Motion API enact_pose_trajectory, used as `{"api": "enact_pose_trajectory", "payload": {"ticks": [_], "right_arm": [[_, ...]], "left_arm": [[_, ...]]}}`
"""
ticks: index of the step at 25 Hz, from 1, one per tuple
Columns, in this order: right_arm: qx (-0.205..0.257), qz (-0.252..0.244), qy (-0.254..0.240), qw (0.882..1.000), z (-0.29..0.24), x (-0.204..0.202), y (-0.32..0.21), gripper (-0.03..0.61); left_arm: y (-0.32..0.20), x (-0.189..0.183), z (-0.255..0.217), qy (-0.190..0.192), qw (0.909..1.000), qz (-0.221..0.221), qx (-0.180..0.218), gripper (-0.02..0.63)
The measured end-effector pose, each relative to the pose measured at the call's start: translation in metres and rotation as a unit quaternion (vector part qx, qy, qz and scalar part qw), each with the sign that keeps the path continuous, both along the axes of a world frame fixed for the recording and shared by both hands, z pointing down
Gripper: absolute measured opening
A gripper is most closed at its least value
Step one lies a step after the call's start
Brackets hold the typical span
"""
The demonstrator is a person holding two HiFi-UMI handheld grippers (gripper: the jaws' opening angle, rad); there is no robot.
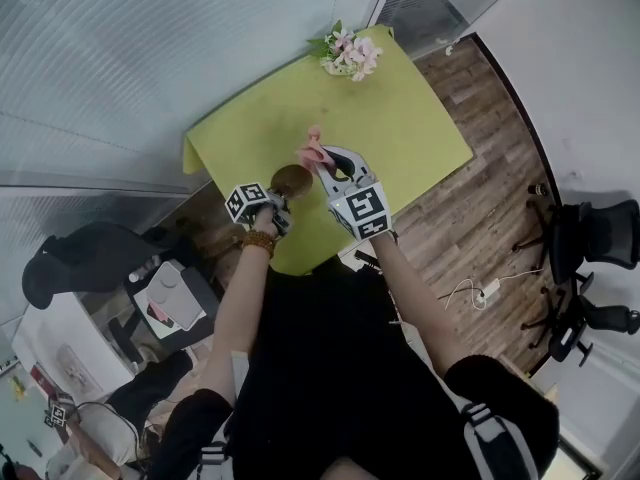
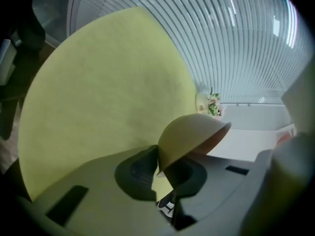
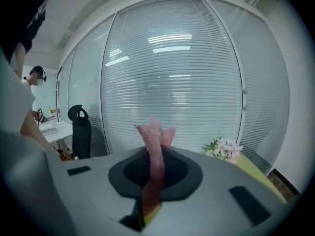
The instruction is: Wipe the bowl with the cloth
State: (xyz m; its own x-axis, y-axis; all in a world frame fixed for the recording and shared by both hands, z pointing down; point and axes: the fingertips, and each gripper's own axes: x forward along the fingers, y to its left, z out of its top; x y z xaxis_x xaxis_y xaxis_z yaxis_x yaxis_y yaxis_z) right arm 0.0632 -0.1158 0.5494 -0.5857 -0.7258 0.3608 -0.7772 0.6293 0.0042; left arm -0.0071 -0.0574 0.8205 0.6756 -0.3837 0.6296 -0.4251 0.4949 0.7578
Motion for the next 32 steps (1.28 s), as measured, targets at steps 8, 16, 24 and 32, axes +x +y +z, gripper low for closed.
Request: {"api": "enact_pose_trajectory", "payload": {"ticks": [8, 16, 24, 32], "right_arm": [[-0.038, 0.011, -0.004, 0.999, 0.028, 0.008, -0.001, 0.021], [-0.039, 0.019, 0.003, 0.999, 0.035, 0.018, -0.009, 0.021], [-0.025, 0.016, -0.006, 1.000, 0.028, 0.019, -0.018, 0.021], [0.039, 0.029, -0.035, 0.998, -0.029, 0.014, -0.038, 0.021]], "left_arm": [[-0.005, 0.024, -0.004, 0.112, 0.9887, -0.093, -0.035, 0.057], [-0.022, 0.030, -0.017, 0.193, 0.9746, -0.113, 0.007, 0.239], [0.007, 0.043, -0.060, 0.135, 0.9825, 0.088, 0.094, 0.236], [-0.078, -0.038, -0.208, -0.242, 0.8630, 0.083, 0.436, 0.119]]}}
